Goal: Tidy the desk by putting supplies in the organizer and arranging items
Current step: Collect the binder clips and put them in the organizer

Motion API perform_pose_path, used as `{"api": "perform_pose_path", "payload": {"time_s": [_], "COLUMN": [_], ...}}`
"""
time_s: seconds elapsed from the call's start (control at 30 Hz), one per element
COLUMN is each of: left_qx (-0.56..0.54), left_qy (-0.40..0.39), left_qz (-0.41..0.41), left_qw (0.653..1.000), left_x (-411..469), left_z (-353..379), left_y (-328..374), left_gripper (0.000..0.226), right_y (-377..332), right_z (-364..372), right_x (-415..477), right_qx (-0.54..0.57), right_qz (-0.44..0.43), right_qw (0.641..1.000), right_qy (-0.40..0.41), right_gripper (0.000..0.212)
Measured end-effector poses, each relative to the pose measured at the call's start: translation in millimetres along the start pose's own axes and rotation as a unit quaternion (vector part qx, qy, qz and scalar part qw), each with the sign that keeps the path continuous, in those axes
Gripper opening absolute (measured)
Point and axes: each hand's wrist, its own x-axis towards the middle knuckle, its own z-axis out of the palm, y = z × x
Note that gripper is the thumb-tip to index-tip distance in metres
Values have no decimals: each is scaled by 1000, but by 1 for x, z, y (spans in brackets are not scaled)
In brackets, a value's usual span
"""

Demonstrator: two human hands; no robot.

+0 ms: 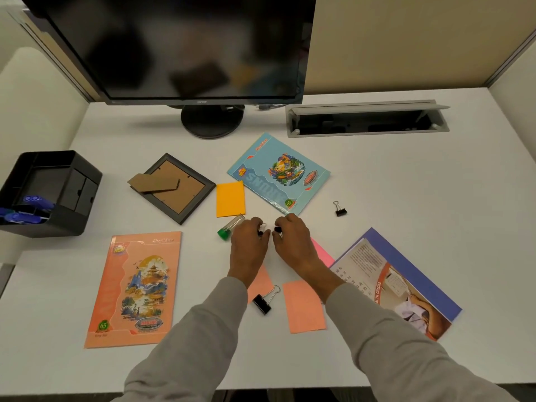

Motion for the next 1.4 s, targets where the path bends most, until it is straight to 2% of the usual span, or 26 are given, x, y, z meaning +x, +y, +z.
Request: {"api": "perform_pose_path", "payload": {"time_s": [0.1, 0.2, 0.4, 0.53, 0.77, 0.93, 1.17, 1.4], "left_qx": [-2, -7, -35, -25, -18, -13, -5, 10], "left_qy": [-6, -11, -15, -25, -42, -60, -128, -163], "left_qz": [3, 6, 25, 37, 62, 84, 95, 107], "left_qw": [1000, 1000, 999, 999, 997, 995, 987, 981], "left_x": [1, 1, -13, -27, -55, -82, -123, -142], "left_z": [-1, -3, -6, -11, -24, -30, -29, -31], "left_y": [1, -3, -12, -16, -18, -25, -42, -51], "left_gripper": [24, 29, 31, 30, 31, 33, 56, 56], "right_y": [2, 15, 63, 76, 66, 35, -7, -15], "right_z": [-10, -31, -71, -80, -67, -46, -10, 4], "right_x": [2, 2, 8, 7, 0, -15, -26, -23], "right_qx": [29, 24, -28, -44, -32, 49, 64, 53], "right_qz": [4, 21, 173, 210, 193, 119, 20, 24], "right_qw": [1000, 998, 981, 974, 976, 987, 997, 998], "right_qy": [1, 48, 86, 79, 101, 94, 25, -2], "right_gripper": [25, 25, 38, 34, 21, 22, 21, 17]}}
